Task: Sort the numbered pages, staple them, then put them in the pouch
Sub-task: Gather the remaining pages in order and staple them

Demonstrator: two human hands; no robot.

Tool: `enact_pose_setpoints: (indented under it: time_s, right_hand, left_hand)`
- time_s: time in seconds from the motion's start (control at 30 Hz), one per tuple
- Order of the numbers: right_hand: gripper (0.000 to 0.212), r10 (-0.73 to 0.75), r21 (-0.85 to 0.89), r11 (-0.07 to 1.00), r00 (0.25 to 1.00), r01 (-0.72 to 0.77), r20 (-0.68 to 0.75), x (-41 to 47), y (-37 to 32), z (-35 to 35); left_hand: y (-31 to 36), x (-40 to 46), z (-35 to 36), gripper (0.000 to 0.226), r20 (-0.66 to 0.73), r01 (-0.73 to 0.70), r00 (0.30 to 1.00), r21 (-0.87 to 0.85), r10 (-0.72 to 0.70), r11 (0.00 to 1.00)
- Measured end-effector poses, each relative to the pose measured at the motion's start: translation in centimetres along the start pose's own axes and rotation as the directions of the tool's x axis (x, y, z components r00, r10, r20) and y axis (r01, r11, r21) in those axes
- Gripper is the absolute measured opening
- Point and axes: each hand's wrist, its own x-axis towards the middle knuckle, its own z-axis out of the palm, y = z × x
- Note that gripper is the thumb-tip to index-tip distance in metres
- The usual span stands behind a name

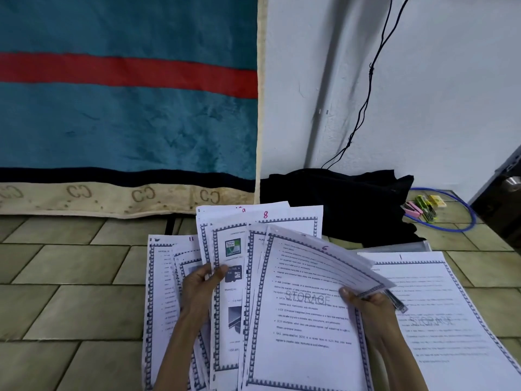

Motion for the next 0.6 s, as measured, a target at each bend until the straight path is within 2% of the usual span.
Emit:
enact_pose_setpoints:
  time_s: [0.17, 0.3, 0.5, 0.6]
  right_hand:
    - [0.033, -0.011, 0.000, 1.000, 1.000, 0.011, 0.025, -0.20, -0.19, 0.18]
    - [0.025, -0.004, -0.001, 1.000, 0.999, 0.004, 0.051, -0.40, -0.66, 0.20]
    - [0.027, 0.007, 0.015, 1.000, 0.994, -0.009, 0.111, -0.48, -0.65, 0.19]
    - [0.036, 0.029, 0.064, 0.997, 0.986, -0.039, 0.163, -0.32, -0.53, 0.17]
  left_hand:
    - [0.01, 0.14, 0.17, 0.028, -0.019, 0.006, 1.000, -0.006, -0.006, 1.000]
    - [0.18, 0.01, 0.34, 0.028, -0.030, 0.017, 0.999, -0.031, -0.018, 0.999]
    - [-0.05, -0.08, 0.40, 0.012, -0.103, 0.013, 0.995, -0.033, -0.016, 0.999]
    - [-0.15, -0.16, 0.39, 0.010, -0.116, 0.027, 0.993, -0.049, -0.032, 0.998]
